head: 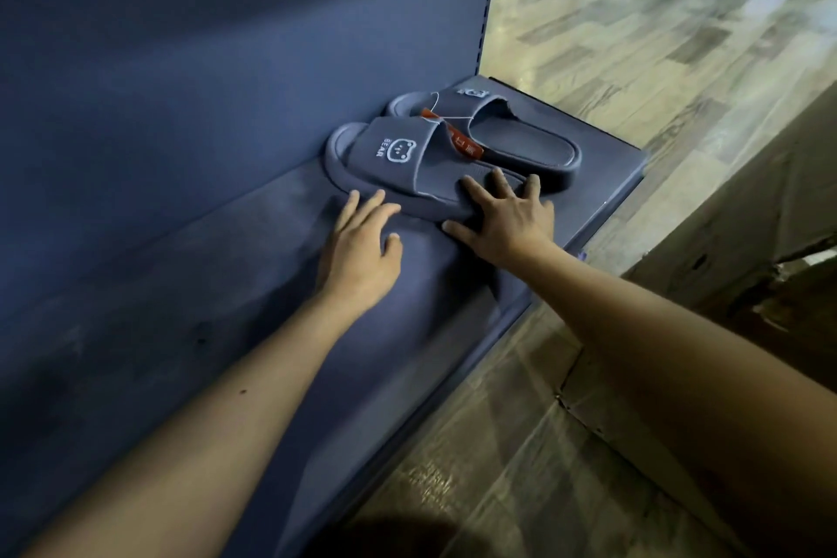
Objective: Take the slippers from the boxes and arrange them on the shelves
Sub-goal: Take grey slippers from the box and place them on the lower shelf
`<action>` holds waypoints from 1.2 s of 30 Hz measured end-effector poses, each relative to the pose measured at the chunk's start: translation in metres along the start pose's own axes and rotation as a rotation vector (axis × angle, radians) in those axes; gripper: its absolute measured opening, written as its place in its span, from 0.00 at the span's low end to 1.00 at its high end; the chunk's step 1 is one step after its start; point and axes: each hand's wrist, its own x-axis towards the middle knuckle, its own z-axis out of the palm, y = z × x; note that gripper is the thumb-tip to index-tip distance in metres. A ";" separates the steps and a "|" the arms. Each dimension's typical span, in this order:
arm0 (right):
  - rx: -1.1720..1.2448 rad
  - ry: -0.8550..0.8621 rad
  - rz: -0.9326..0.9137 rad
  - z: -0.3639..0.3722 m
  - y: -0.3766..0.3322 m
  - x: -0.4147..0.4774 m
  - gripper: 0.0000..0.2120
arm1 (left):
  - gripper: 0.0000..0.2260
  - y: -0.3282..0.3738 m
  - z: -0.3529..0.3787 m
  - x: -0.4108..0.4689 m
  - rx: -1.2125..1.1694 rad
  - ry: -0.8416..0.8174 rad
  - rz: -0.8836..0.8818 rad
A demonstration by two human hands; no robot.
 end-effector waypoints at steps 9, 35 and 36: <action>0.106 -0.016 -0.067 -0.009 0.012 0.012 0.29 | 0.19 0.013 0.008 0.006 0.043 -0.054 -0.023; 0.270 0.179 0.182 0.007 0.027 0.018 0.20 | 0.17 0.012 -0.003 -0.006 0.074 -0.090 -0.007; 0.254 0.194 0.158 0.006 0.026 0.016 0.20 | 0.17 0.014 -0.002 -0.006 0.068 -0.084 0.002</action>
